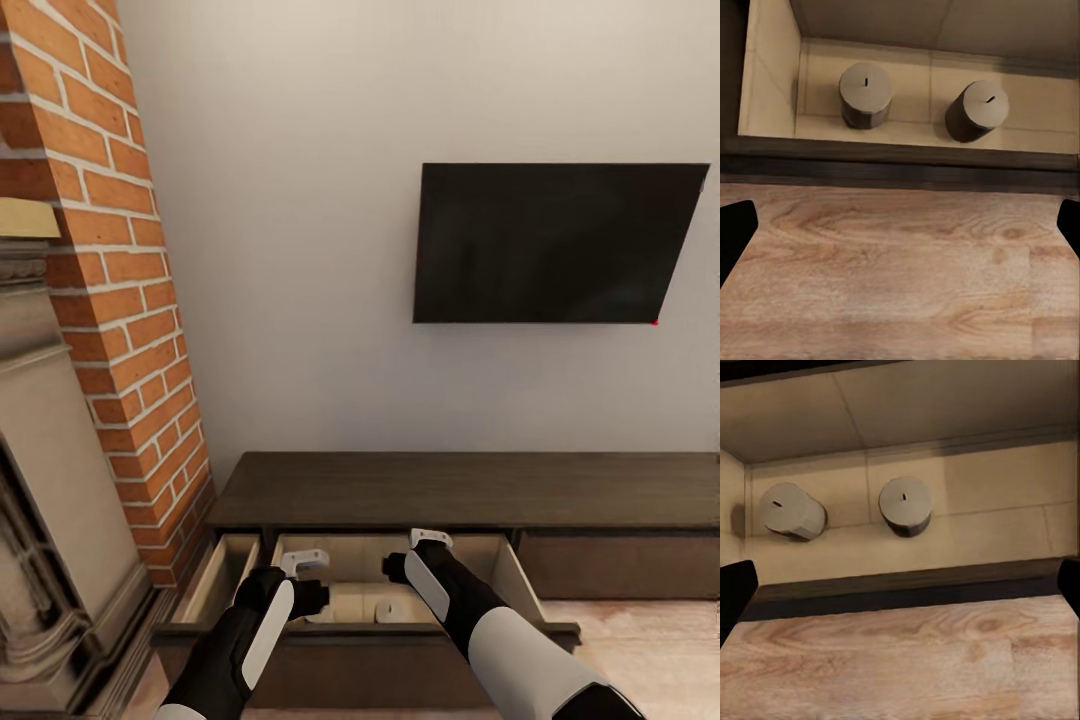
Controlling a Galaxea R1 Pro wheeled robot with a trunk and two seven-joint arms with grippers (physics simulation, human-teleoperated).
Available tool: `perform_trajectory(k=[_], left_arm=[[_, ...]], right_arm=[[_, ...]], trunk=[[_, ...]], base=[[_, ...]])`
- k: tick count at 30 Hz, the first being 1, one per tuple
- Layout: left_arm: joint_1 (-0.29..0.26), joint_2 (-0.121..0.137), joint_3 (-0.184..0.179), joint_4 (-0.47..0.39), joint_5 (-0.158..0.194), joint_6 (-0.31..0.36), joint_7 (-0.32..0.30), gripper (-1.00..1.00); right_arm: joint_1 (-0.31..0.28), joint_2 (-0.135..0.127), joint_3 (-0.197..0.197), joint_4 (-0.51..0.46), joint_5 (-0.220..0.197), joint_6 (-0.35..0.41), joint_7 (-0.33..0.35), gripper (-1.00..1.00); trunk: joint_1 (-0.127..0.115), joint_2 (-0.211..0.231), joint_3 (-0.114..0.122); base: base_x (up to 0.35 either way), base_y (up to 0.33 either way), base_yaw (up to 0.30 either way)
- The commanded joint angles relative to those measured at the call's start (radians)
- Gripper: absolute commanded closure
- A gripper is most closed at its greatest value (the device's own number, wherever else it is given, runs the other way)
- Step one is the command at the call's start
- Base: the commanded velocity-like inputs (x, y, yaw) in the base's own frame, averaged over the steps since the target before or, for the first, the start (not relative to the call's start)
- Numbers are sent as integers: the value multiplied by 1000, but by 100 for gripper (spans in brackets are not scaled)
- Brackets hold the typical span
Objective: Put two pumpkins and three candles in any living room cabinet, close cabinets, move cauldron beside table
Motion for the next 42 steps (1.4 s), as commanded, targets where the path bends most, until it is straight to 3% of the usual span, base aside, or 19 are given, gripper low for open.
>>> perform_trajectory(k=[1,11,42], left_arm=[[0,0,0,0,0,0,0,-100],[0,0,0,0,0,0,0,-100],[0,0,0,0,0,2,0,-100]], right_arm=[[0,0,0,0,0,0,0,-100],[1,0,-1,1,-2,4,2,-100],[1,0,0,0,0,0,1,-100]], trunk=[[-4,7,3],[-42,77,19],[-161,294,107]], base=[[-267,0,0],[-242,0,-4],[-5,0,-12]])
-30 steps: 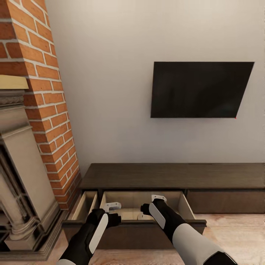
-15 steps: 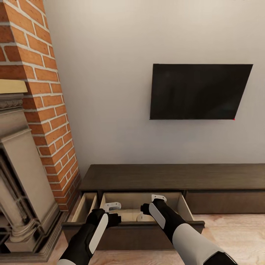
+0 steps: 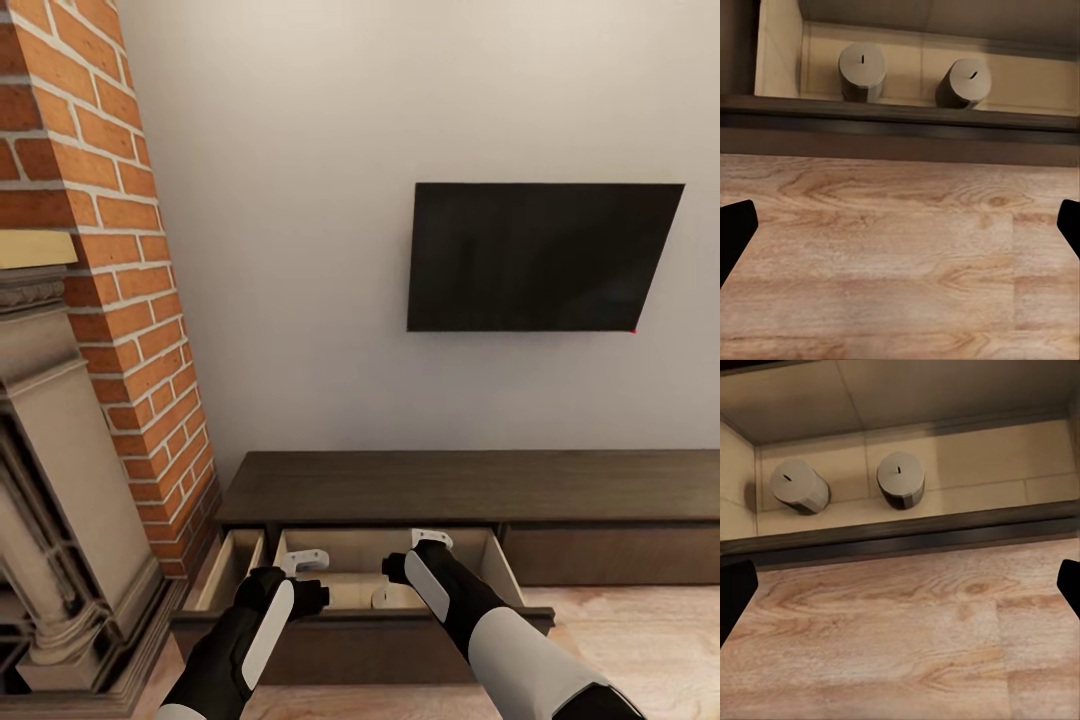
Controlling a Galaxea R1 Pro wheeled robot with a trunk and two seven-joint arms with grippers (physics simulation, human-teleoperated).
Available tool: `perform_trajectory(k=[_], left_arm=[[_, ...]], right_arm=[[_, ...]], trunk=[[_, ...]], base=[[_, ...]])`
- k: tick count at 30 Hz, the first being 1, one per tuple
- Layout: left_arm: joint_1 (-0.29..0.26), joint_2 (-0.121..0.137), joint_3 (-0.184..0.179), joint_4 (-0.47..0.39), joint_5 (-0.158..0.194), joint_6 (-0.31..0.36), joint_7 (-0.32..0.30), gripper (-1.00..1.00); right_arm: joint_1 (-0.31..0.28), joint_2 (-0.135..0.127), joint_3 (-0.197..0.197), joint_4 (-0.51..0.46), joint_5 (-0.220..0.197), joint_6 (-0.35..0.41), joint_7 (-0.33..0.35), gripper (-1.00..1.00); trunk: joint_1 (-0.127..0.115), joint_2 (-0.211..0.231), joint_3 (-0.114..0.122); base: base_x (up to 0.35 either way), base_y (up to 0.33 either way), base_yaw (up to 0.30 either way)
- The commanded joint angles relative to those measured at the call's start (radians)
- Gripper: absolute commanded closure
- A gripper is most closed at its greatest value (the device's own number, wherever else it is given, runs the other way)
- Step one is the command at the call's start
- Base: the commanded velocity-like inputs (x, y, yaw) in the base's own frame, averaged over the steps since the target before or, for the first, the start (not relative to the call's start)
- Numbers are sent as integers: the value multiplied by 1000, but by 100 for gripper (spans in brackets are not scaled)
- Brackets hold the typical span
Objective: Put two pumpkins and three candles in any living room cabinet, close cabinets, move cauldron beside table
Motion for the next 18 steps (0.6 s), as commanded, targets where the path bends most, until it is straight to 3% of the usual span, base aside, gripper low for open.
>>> perform_trajectory(k=[1,8,18], left_arm=[[0,0,0,0,0,0,0,-100],[0,0,0,0,0,0,0,-100],[0,0,0,0,0,0,0,-100]], right_arm=[[0,0,0,0,0,-1,0,-100],[0,0,0,0,1,-4,-2,-100],[0,0,1,0,1,-2,-6,-100]], trunk=[[-4,7,3],[-31,56,25],[-69,126,56]], base=[[0,0,0],[0,0,36],[0,0,260]])
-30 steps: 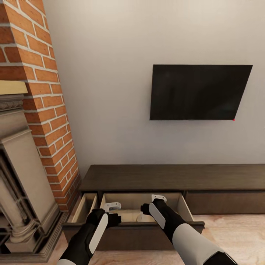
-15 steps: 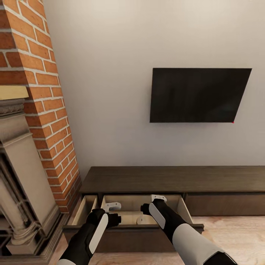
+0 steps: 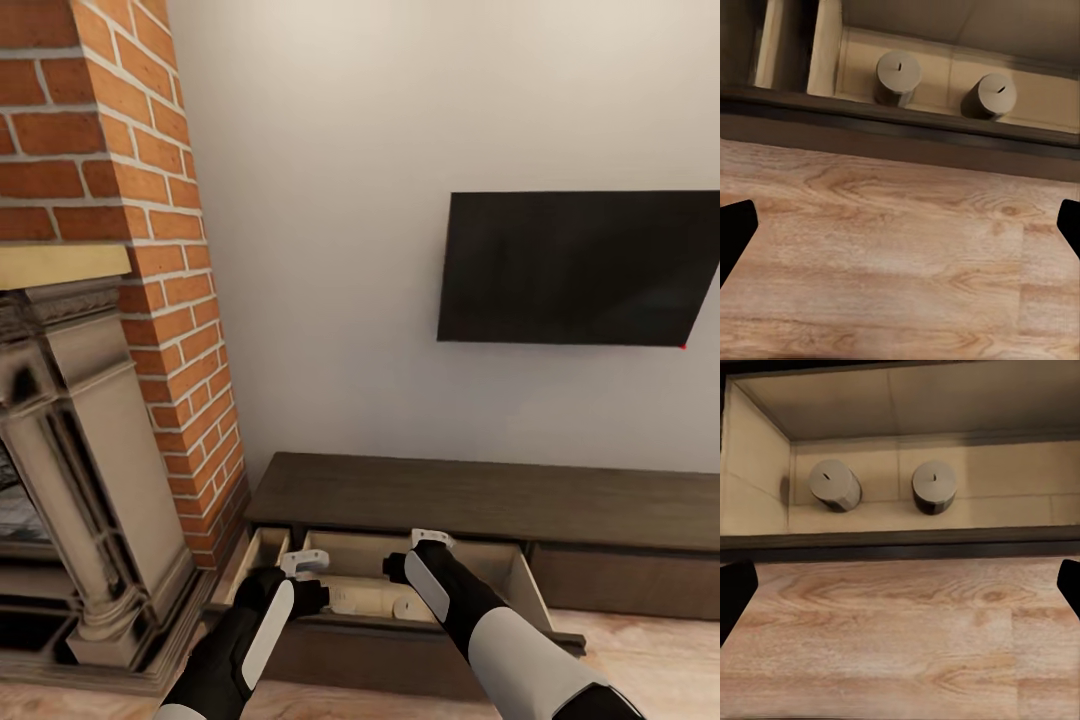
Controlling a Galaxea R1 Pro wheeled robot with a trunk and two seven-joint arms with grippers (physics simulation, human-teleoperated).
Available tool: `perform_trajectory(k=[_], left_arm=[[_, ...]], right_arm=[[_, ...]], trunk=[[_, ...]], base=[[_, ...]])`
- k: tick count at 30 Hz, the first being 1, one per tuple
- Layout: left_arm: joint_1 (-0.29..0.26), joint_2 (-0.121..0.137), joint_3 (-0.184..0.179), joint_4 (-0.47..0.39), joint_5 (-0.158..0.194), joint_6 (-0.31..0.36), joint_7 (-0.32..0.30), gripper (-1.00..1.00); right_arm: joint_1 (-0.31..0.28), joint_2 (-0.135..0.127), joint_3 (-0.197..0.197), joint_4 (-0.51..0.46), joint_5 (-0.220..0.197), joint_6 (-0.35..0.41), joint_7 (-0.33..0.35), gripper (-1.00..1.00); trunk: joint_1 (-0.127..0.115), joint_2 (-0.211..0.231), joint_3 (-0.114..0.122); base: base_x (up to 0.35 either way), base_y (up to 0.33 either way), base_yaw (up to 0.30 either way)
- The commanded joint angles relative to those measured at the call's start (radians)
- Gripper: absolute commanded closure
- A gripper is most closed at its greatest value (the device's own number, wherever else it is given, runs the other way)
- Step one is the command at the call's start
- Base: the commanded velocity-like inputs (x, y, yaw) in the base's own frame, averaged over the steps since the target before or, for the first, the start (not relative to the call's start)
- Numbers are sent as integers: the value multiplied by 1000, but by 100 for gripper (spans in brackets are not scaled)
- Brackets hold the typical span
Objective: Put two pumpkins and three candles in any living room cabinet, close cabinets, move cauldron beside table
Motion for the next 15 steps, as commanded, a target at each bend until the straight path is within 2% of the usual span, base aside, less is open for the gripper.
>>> perform_trajectory(k=[1,6,15], left_arm=[[0,0,0,0,0,0,0,-100],[0,0,0,0,0,-1,0,-100],[0,0,1,0,0,-1,2,-100]], right_arm=[[0,0,0,0,0,0,0,-100],[0,0,-1,0,0,-1,1,-100],[0,0,0,-1,0,-3,1,-100]], trunk=[[-4,7,3],[-23,42,19],[-58,105,47]], base=[[0,0,288],[0,0,193],[0,0,13]])
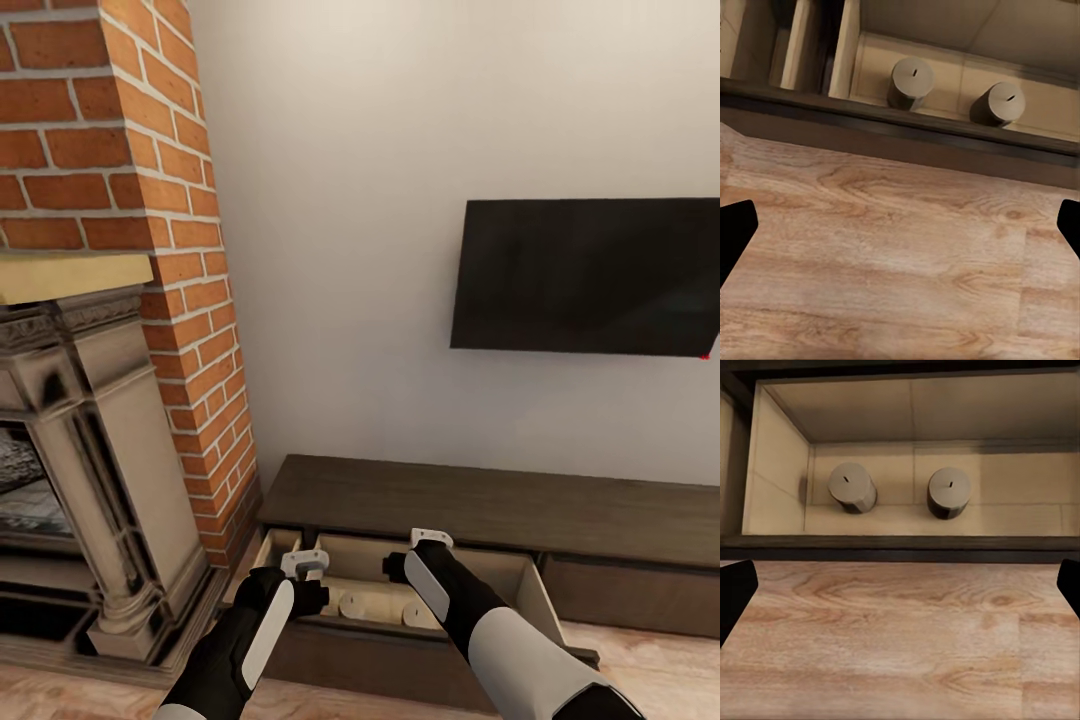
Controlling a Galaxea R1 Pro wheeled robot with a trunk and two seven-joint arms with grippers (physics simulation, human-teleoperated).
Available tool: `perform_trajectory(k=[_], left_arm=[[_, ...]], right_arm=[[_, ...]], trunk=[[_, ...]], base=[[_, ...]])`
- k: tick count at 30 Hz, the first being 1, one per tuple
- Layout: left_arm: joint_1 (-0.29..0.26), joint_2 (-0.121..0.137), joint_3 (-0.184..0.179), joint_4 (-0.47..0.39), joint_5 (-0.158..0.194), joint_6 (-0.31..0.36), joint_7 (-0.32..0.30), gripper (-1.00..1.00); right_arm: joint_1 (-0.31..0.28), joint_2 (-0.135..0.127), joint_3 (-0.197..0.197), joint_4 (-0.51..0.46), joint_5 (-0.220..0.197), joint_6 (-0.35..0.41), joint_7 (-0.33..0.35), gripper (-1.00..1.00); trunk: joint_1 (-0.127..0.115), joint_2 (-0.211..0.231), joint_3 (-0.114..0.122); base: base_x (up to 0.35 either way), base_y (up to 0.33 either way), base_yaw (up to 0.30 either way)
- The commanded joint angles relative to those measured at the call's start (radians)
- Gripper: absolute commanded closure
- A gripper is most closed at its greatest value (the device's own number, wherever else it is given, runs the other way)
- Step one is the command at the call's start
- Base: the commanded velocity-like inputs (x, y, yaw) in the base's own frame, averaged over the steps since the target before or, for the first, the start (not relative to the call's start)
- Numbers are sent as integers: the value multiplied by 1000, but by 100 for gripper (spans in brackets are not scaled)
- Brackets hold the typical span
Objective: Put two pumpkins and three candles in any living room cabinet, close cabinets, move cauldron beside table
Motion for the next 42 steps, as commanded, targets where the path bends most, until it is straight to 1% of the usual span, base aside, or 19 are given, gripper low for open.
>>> perform_trajectory(k=[1,6,17,21,23,24,26,29,30,31,32,35,36,39,40,42], left_arm=[[0,0,0,0,0,0,1,-100],[0,0,1,0,1,-1,3,-100],[0,0,9,2,-3,0,4,-100],[0,0,12,28,-4,-4,5,-100],[0,0,19,69,-4,-9,6,-100],[1,0,26,92,-3,-11,6,-100],[0,20,48,123,-3,-14,5,-100],[1,38,111,142,-4,-23,4,-100],[0,39,123,144,-4,-24,4,-100],[1,42,145,147,-4,-25,3,-100],[1,47,172,154,-5,-26,3,-100],[1,54,198,183,-6,-40,3,-100],[1,57,200,193,-6,-47,3,-100],[2,83,208,276,-6,-117,3,-100],[2,88,209,293,-6,-133,3,-100],[2,105,210,365,-6,-203,3,-100]], right_arm=[[0,0,0,0,0,0,0,-100],[0,0,0,0,0,0,-1,-100],[1,0,0,0,0,0,-1,-100],[1,0,0,0,1,0,-4,-100],[1,0,1,0,1,-2,-5,-100],[1,0,1,-1,2,-2,-6,-100],[2,0,2,-10,2,-3,-17,-100],[4,0,2,-22,3,-3,-68,-100],[4,0,2,-23,3,-3,-91,-100],[5,0,1,-24,2,-2,-101,-100],[9,0,1,-25,2,-2,-127,-100],[13,0,0,-30,2,-3,-147,-100],[13,0,0,-33,2,-3,-149,-100],[25,0,-1,-40,1,-4,-155,-100],[28,0,-1,-41,1,-4,-155,-100],[43,0,-1,-47,1,-5,-156,-100]], trunk=[[-4,7,3],[-23,42,19],[-65,119,58],[-81,147,71],[-88,161,77],[-88,161,77],[-88,161,77],[-88,161,77],[-88,161,77],[-88,161,76],[-88,161,76],[-88,161,74],[-88,161,74],[-88,161,74],[-88,161,74],[-88,161,74]], base=[[0,0,0],[0,0,53],[0,0,214],[0,0,19],[0,0,5],[0,0,2],[0,0,1],[0,0,41],[0,0,157],[0,0,179],[0,0,223],[0,0,246],[-9,0,266],[-77,0,280],[-91,0,287],[-52,0,291]])
